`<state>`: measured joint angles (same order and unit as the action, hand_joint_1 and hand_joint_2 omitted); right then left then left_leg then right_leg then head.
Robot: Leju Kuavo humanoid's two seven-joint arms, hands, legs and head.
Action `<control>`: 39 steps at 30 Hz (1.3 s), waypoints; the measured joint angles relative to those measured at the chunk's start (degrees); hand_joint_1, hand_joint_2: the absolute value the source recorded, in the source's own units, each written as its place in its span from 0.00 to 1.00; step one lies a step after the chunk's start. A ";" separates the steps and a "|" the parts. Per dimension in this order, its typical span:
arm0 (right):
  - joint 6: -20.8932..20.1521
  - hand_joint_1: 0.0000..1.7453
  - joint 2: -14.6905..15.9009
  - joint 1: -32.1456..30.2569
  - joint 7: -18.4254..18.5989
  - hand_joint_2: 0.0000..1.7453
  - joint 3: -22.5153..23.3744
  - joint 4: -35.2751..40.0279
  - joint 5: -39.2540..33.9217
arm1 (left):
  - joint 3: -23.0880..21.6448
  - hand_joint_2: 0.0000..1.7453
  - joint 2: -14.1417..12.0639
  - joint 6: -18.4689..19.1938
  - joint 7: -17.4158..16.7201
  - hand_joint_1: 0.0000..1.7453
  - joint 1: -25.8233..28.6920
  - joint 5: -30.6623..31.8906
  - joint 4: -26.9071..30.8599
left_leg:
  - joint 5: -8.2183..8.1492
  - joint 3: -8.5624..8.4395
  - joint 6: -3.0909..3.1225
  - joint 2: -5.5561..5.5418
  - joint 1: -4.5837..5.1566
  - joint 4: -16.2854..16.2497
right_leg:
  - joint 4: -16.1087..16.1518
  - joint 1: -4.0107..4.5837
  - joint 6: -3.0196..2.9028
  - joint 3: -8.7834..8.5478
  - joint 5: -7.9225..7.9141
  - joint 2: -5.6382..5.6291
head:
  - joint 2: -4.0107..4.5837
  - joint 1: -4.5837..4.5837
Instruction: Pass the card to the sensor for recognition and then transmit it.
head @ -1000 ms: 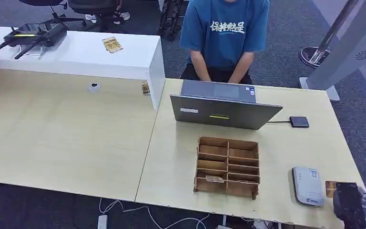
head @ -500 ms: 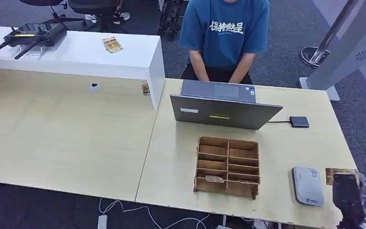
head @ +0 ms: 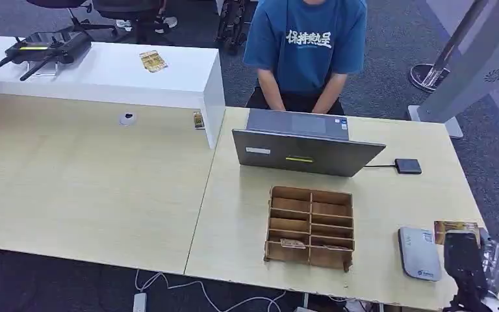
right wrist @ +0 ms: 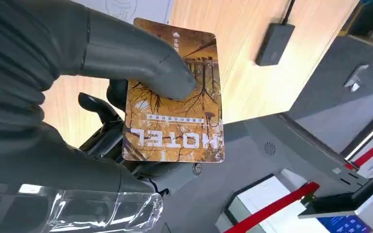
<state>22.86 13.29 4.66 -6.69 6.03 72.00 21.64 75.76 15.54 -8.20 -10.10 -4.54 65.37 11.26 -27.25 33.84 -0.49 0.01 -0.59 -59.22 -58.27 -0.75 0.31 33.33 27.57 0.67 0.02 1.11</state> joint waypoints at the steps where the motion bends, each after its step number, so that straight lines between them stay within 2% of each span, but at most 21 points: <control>1: -0.09 1.00 -0.04 -0.02 0.04 1.00 -0.31 0.11 -0.05 | 0.00 0.00 0.00 -0.02 0.00 0.00 0.00 0.00 0.00 | 0.00 0.00 0.00 0.00 0.00 0.00 | 0.00 0.00 0.00 0.00 0.00 0.00 | 0.00 0.00; 15: -0.22 1.00 -0.48 0.08 2.56 1.00 -4.55 -1.11 2.43 | 0.00 0.00 0.00 -0.09 0.00 0.00 0.00 0.04 0.00 | 0.00 0.01 0.00 0.00 0.00 0.00 | 0.00 0.00 0.00 0.00 0.00 0.00 | 0.00 0.00; 39: -0.15 1.00 -0.20 0.39 4.00 1.00 -5.86 -2.71 5.11 | 0.00 0.00 -0.02 -0.09 -0.02 0.00 0.00 0.11 0.00 | 0.00 0.00 0.00 0.00 0.00 0.00 | 0.00 0.00 0.00 0.00 0.00 0.00 | 0.00 0.00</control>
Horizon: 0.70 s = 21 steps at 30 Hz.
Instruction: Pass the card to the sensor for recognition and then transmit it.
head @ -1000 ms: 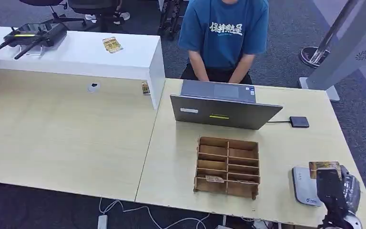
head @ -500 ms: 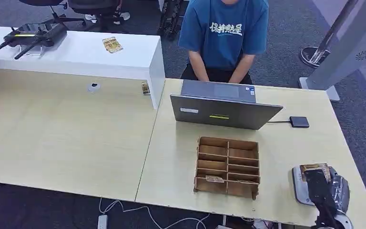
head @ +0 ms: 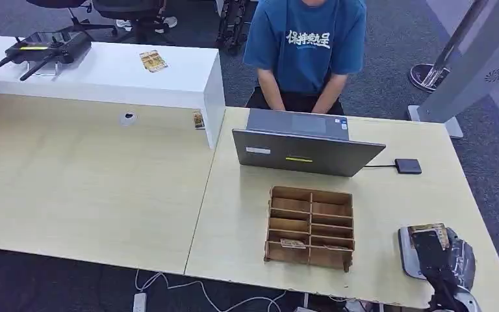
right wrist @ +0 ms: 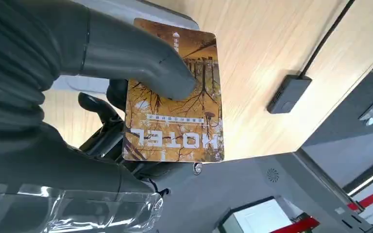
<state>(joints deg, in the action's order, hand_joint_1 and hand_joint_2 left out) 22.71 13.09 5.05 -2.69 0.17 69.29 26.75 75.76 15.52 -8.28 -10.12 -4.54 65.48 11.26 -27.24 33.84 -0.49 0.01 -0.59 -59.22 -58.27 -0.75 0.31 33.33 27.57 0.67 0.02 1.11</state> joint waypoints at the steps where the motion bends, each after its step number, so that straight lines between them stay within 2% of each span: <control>1: 0.00 1.00 0.11 0.00 0.13 1.00 0.00 0.00 0.20 | 0.00 0.00 0.00 0.00 0.00 0.00 0.00 0.00 0.00 | 0.00 0.00 0.00 0.00 0.00 0.00 | 0.00 0.00 0.00 0.00 0.00 0.00 | 0.00 0.00; 14: 0.52 1.00 2.51 0.07 0.96 1.00 0.48 0.81 1.42 | 0.00 0.00 0.00 0.00 0.00 0.00 0.00 -0.13 0.00 | 0.00 -0.01 0.00 0.01 0.00 0.00 | 0.00 0.00 0.00 0.00 0.00 -0.01 | 0.00 0.00; 21: 0.09 1.00 2.54 0.01 1.07 1.00 0.55 1.29 1.46 | 0.00 0.00 0.00 -0.02 0.00 0.00 0.00 -0.20 0.00 | 0.00 -0.02 0.00 0.01 0.00 0.00 | 0.00 0.00 0.00 0.01 0.00 -0.01 | 0.00 0.00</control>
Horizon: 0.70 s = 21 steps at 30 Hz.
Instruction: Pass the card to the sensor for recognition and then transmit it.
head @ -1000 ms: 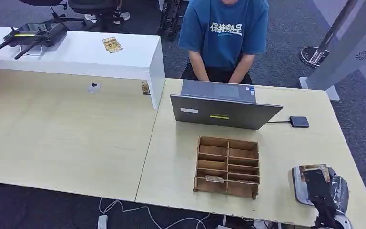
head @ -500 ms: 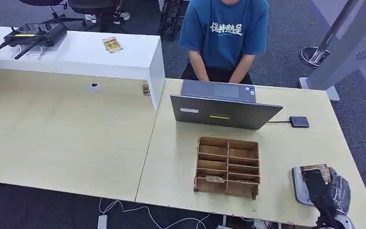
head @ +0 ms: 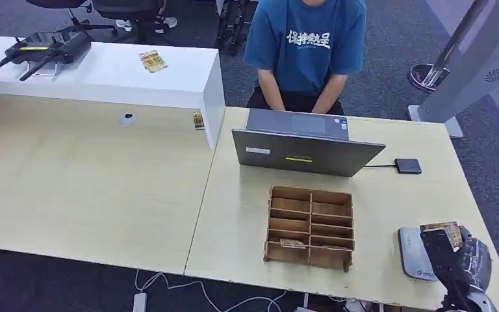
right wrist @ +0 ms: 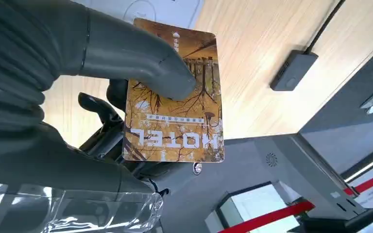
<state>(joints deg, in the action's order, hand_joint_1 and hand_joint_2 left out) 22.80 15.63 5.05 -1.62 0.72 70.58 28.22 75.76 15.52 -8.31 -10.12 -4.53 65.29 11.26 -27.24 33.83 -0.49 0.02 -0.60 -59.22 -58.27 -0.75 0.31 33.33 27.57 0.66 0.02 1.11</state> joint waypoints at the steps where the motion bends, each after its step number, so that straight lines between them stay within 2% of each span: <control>1: -0.11 1.00 0.00 0.00 0.00 1.00 0.00 0.02 0.05 | 0.00 0.00 0.00 0.00 0.00 0.00 0.00 0.00 0.00 | 0.00 0.00 0.00 0.00 0.00 0.00 | 0.00 0.00 0.00 0.00 0.00 0.00 | 0.00 0.02; 21: -0.53 1.00 -0.02 -0.05 0.09 1.00 -0.17 0.46 0.64 | 0.00 0.00 0.00 0.02 0.00 0.00 0.00 0.07 0.00 | 0.00 0.00 0.00 0.00 0.00 0.00 | 0.00 0.00 0.00 0.00 0.00 0.00 | 0.00 0.00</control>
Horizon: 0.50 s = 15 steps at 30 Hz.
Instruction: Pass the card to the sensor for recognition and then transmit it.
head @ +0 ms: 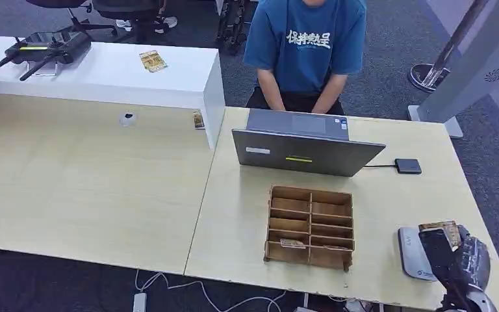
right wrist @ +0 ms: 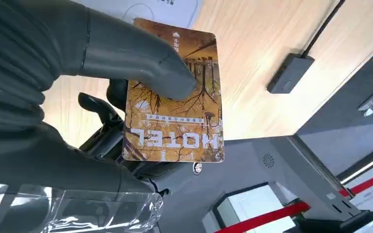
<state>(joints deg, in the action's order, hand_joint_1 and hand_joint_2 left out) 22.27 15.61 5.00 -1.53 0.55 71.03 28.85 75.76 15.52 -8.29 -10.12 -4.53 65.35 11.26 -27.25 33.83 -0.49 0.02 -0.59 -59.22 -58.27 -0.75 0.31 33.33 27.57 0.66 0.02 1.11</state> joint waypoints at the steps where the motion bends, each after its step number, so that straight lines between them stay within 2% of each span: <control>1: 0.00 1.00 0.00 0.00 0.09 1.00 -0.04 -0.02 0.07 | 0.00 0.00 0.00 0.00 0.00 0.00 0.00 0.02 0.00 | 0.00 0.00 0.00 0.00 0.00 0.00 | 0.00 0.00 0.00 0.00 0.00 0.00 | 0.00 0.00; 4: 0.04 1.00 0.00 0.02 1.21 1.00 -0.13 -0.39 1.59 | 0.00 0.00 0.00 0.00 -0.07 0.00 0.00 0.20 0.00 | 0.00 0.01 0.00 0.00 0.00 0.00 | 0.00 0.00 0.00 0.00 0.00 0.00 | 0.00 0.02; 10: 2.01 1.00 0.00 0.04 5.82 1.00 -0.44 -2.25 12.27 | 0.00 0.00 0.00 0.00 -0.81 0.00 -0.02 0.83 0.00 | 0.00 0.01 0.00 0.00 0.00 0.00 | 0.00 0.00 0.00 0.00 0.00 0.00 | 0.00 0.00; 15: 2.10 1.00 0.00 0.03 7.61 1.00 -0.87 -3.10 16.37 | 0.00 0.00 0.00 0.00 -1.09 0.00 -0.02 0.83 0.00 | 0.00 0.01 0.00 0.00 0.00 0.00 | 0.00 0.00 0.00 0.00 0.00 0.01 | 0.00 0.00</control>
<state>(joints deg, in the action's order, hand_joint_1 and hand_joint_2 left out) 24.37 15.61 5.03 6.08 -0.33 67.93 45.23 75.76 15.52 -8.28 -11.21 -4.55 66.18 11.26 -27.25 33.84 -0.49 0.02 -0.59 -59.22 -58.27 -0.75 0.31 33.33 27.57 0.67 0.02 1.11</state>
